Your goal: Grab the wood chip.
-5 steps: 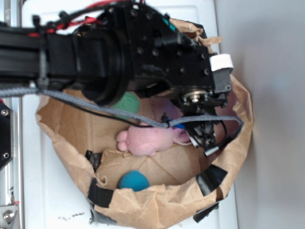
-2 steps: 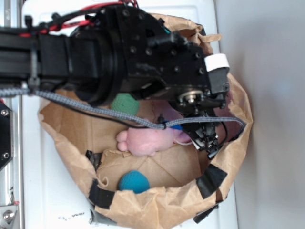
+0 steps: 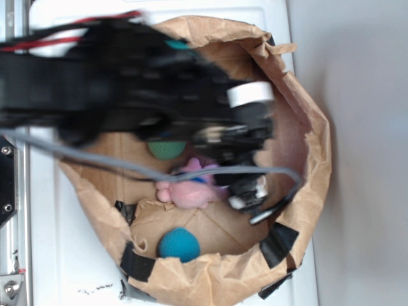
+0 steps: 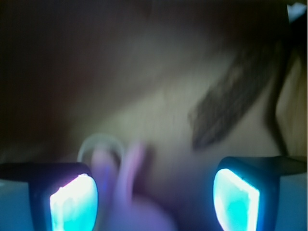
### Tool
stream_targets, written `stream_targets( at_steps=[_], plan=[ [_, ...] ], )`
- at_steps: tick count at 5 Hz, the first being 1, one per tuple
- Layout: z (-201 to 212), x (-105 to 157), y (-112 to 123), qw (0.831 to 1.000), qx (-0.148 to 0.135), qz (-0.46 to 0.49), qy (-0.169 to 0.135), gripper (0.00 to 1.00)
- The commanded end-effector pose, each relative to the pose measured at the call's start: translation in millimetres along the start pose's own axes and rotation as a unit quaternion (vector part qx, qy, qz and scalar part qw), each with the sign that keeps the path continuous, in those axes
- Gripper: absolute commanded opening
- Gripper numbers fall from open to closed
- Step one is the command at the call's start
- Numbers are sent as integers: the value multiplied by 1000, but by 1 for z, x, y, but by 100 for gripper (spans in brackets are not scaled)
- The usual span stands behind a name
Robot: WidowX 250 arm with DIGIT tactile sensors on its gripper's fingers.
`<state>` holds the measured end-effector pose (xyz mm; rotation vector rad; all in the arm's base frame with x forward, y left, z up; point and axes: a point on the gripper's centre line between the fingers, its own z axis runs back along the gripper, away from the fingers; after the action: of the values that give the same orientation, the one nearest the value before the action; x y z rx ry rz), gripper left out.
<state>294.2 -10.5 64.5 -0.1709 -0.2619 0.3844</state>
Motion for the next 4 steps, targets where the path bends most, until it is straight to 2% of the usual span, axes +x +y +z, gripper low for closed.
stream_targets(
  at_steps=[1, 2, 3, 4],
  plan=[
    [42, -15, 12, 997, -27, 43, -59, 100],
    [32, 1, 11, 996, -11, 63, -55, 100],
    [18, 26, 13, 990, 23, 128, -49, 100],
    [10, 34, 16, 987, 41, 146, -51, 100]
  ],
)
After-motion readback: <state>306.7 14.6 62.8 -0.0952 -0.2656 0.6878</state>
